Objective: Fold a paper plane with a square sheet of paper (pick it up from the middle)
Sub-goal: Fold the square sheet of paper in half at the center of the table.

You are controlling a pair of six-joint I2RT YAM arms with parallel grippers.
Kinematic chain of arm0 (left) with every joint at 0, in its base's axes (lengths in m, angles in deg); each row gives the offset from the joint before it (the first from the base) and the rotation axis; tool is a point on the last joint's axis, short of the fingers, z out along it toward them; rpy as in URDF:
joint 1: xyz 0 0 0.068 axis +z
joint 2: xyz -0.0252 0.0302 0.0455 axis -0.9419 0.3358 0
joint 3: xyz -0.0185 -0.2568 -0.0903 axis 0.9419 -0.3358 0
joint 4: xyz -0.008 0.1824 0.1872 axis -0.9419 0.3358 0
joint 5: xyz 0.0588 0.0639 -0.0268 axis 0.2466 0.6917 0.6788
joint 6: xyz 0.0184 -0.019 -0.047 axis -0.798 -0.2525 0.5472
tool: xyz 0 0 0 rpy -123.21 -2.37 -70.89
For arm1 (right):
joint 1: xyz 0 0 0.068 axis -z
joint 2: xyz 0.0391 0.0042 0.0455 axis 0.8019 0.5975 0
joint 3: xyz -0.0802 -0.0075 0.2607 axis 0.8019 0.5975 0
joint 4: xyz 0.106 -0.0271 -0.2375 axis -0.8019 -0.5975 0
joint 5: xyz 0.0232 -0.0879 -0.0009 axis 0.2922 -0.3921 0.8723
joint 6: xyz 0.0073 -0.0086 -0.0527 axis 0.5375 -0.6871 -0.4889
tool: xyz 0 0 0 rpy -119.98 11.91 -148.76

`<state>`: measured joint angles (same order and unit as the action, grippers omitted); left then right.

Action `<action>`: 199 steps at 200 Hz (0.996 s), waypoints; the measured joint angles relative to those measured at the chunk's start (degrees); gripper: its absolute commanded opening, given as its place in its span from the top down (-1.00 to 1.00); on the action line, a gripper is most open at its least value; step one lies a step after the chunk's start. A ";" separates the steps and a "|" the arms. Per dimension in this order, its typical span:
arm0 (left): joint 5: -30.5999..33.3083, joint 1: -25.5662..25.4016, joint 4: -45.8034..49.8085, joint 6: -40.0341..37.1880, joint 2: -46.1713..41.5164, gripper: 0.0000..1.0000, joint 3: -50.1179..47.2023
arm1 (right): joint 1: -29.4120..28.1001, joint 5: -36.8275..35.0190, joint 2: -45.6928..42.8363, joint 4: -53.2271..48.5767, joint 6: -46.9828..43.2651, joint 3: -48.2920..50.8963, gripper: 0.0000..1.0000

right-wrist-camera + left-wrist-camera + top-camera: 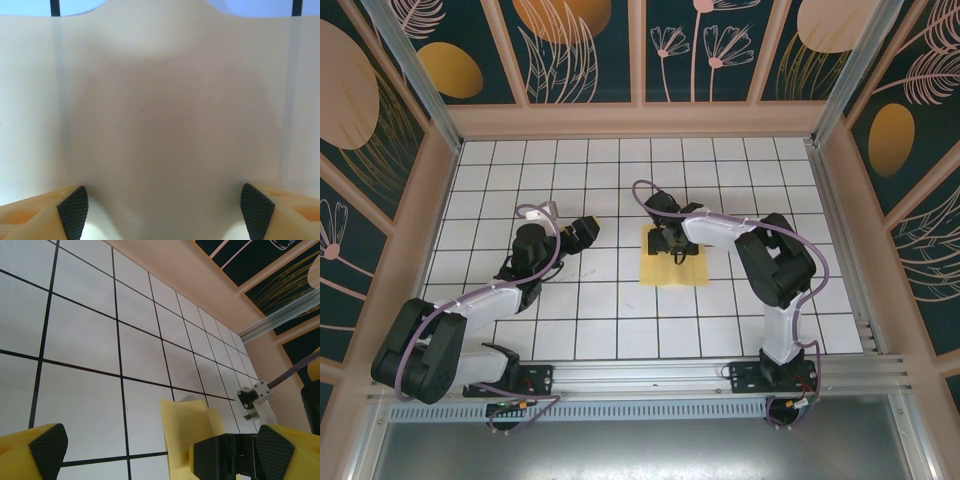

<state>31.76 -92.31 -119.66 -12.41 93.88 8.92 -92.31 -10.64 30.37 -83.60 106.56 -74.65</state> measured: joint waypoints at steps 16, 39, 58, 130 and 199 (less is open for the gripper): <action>0.00 0.00 0.11 0.02 0.00 -0.98 0.00 | 0.07 0.07 -0.13 0.11 0.17 0.00 -0.34; 0.00 0.00 0.76 0.00 0.00 -0.98 0.04 | 0.07 0.63 -0.44 0.44 0.94 0.11 -0.11; 0.00 0.00 1.25 -0.02 -0.02 -0.98 0.15 | 0.07 2.99 -1.33 1.55 1.05 0.70 0.04; 0.22 0.00 2.75 -0.44 -1.33 -0.98 0.22 | 5.35 24.96 -13.55 20.85 7.28 9.14 0.10; 0.20 0.00 3.72 -0.85 -2.86 -0.97 0.22 | 10.29 37.00 -12.17 37.29 15.37 17.53 0.04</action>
<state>31.96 -92.31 -115.95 -13.26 91.02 9.13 -82.02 26.36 18.20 -46.32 121.92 -57.12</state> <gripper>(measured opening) 0.988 0.479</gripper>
